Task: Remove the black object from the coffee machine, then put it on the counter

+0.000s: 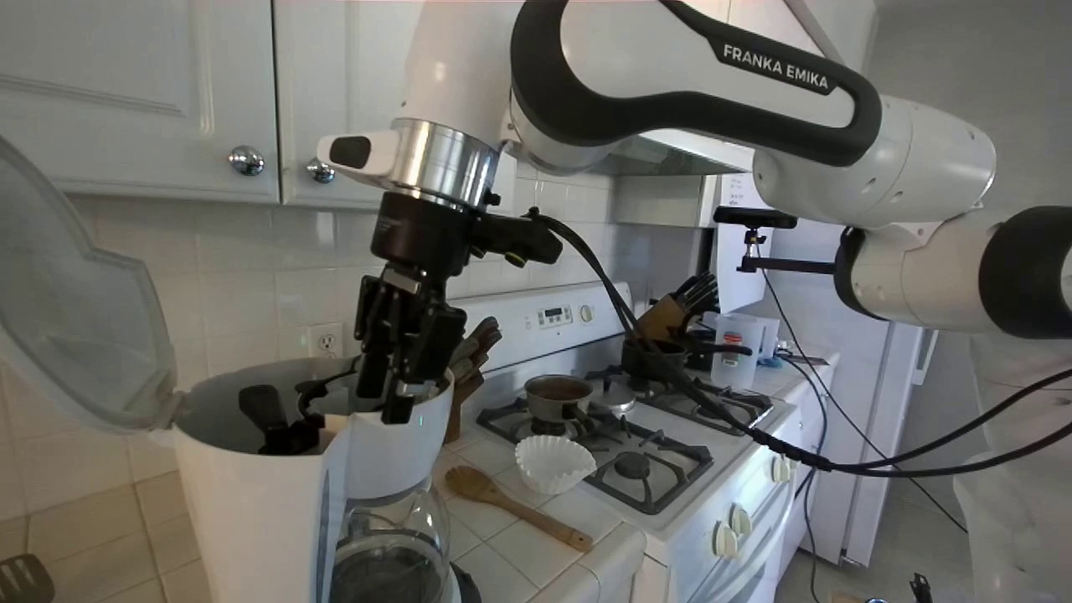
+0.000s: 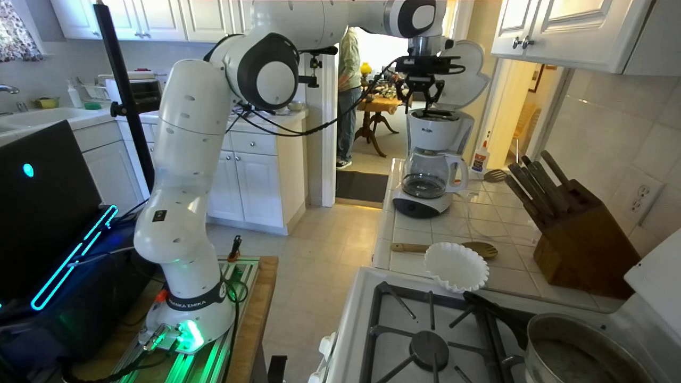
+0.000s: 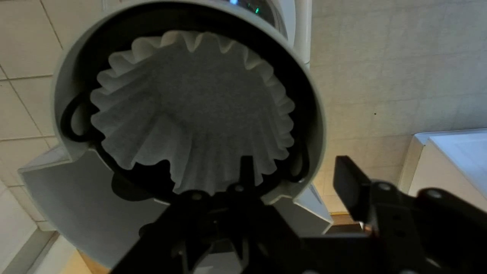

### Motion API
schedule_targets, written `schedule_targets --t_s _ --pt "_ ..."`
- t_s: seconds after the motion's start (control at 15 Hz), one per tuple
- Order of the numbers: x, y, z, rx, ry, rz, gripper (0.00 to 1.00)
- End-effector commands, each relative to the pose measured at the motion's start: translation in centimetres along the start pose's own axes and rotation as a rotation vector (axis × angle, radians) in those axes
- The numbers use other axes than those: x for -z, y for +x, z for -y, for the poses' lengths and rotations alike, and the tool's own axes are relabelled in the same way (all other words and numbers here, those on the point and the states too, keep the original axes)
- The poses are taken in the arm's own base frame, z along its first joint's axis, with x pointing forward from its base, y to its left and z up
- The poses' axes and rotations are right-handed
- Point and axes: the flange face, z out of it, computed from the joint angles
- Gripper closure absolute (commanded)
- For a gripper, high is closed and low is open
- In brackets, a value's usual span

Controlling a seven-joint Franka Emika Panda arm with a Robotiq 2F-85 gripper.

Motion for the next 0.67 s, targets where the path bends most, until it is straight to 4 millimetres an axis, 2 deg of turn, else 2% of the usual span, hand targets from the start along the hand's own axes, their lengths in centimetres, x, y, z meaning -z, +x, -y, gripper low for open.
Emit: schedule_targets --t_s 0.0,0.27,0.6 --pt "-0.04 -0.12 0.09 0.002 0.03 -0.002 0.72" --pt "0.17 -0.14 0.31 0.001 0.034 -0.002 0.98" --pt "0.83 -0.38 0.03 -0.006 0.021 0.003 0.98"
